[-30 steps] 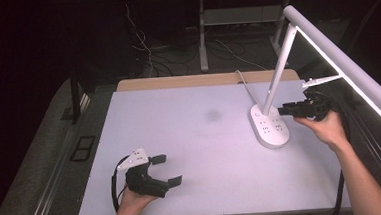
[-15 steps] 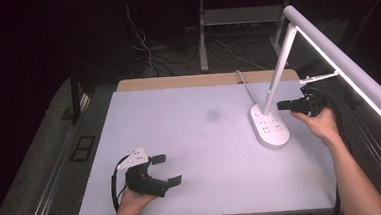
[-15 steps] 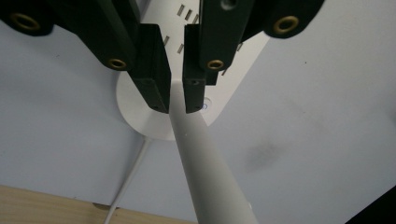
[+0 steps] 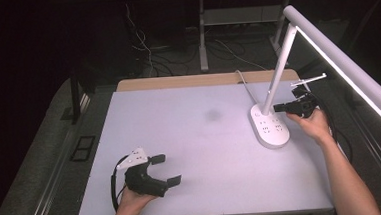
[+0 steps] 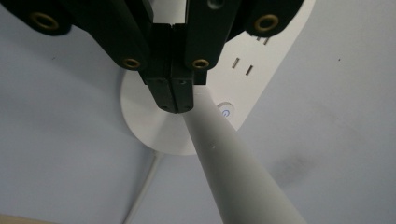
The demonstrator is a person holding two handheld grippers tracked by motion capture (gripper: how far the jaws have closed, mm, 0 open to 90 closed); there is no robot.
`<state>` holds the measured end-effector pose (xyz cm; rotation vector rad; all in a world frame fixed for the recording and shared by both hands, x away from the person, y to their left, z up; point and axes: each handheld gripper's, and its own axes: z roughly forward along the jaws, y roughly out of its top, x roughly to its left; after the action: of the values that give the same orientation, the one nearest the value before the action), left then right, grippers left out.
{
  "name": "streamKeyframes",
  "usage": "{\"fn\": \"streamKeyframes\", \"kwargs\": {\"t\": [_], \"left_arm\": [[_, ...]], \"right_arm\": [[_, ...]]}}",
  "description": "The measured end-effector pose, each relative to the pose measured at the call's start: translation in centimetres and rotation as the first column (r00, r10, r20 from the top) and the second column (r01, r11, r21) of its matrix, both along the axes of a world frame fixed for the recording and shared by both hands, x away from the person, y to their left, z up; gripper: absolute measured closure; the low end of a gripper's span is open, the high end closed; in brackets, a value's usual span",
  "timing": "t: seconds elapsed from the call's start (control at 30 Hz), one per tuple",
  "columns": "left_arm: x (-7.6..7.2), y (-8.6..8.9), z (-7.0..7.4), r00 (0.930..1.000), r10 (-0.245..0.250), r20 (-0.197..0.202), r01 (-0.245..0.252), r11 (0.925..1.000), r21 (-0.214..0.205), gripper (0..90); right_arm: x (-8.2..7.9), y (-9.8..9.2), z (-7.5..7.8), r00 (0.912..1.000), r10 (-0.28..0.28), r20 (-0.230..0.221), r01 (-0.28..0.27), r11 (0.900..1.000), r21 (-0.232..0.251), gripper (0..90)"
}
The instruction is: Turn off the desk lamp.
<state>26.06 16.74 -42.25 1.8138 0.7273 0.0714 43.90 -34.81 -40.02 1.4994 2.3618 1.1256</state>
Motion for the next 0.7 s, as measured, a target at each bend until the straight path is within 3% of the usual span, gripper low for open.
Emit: {"fn": "streamKeyframes", "kwargs": {"t": [0.1, 0.2, 0.43, 0.47, 0.7], "left_arm": [[0.0, 0.0, 0.0, 1.0, 0.001, -0.001, -0.001, 1.0, 0.0, 0.0], [0.0, 0.0, 0.0, 1.0, 0.001, -0.001, -0.001, 1.0, 0.001, 0.0], [0.0, 0.1, 0.0, 1.0, 0.004, 0.001, -0.004, 1.0, 0.005, 0.0], [0.0, 0.1, 0.0, 1.0, 0.005, 0.0, -0.005, 1.0, 0.004, 0.0], [-0.1, 0.0, 0.0, 1.0, 0.001, 0.003, -0.001, 1.0, 0.009, 0.0]], "right_arm": [[0.3, 0.1, -0.5, 1.0, -0.007, -0.005, 0.007, 0.9998, -0.019, 90.0], [0.6, 0.1, -1.0, 0.9994, -0.025, -0.025, 0.025, 0.9997, -0.007, 90.0], [1.1, 0.7, -1.7, 0.9996, -0.027, -0.008, 0.027, 0.9995, -0.015, 90.0], [1.2, 0.9, -1.8, 0.9996, -0.029, 0.006, 0.029, 0.999, -0.033, 90.0], [1.3, 0.7, -2.0, 0.9994, -0.035, -0.002, 0.035, 0.9992, -0.02, 90.0]]}}
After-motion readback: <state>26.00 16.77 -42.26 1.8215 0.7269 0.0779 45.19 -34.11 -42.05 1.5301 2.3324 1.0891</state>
